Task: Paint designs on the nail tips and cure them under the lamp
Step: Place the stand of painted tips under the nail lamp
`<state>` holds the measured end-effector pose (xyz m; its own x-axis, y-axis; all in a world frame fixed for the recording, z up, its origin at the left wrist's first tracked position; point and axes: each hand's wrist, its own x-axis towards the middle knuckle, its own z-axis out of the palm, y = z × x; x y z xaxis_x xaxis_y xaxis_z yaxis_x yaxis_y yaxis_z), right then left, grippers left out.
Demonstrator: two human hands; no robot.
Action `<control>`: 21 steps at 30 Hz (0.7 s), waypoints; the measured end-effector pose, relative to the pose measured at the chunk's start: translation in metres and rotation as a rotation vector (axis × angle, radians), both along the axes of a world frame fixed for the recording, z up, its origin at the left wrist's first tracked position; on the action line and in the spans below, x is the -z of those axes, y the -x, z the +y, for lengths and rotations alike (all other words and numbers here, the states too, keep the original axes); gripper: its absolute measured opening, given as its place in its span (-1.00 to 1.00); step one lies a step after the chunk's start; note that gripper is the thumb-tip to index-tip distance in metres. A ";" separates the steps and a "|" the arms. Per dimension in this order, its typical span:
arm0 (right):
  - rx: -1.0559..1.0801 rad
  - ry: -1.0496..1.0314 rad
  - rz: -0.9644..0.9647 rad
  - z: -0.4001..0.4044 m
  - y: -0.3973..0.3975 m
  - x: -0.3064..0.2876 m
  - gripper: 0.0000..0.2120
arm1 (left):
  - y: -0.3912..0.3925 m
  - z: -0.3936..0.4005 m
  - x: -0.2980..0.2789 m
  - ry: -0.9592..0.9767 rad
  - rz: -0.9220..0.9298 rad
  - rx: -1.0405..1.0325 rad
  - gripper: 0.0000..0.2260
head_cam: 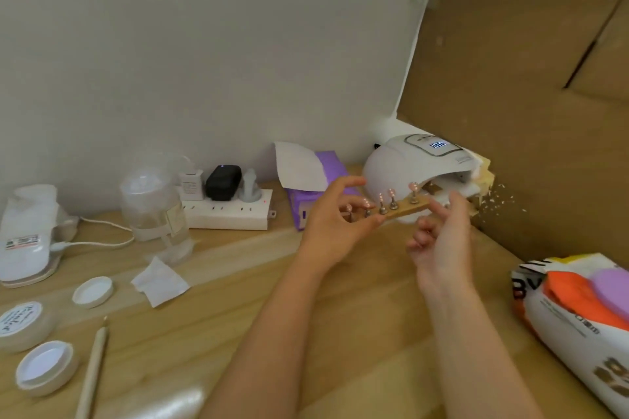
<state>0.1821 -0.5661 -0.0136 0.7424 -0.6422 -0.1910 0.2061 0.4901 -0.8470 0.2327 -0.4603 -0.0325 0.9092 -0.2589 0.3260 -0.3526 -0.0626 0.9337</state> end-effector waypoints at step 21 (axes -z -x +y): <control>-0.428 0.241 0.108 -0.055 0.006 0.007 -0.87 | -0.010 0.014 0.003 0.141 -0.003 0.006 -0.47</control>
<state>0.1764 -0.6211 -0.0206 0.9330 -0.3195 -0.1654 -0.0661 0.2997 -0.9517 0.2426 -0.4459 -0.0358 0.9066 -0.2158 0.3626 -0.3557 0.0715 0.9319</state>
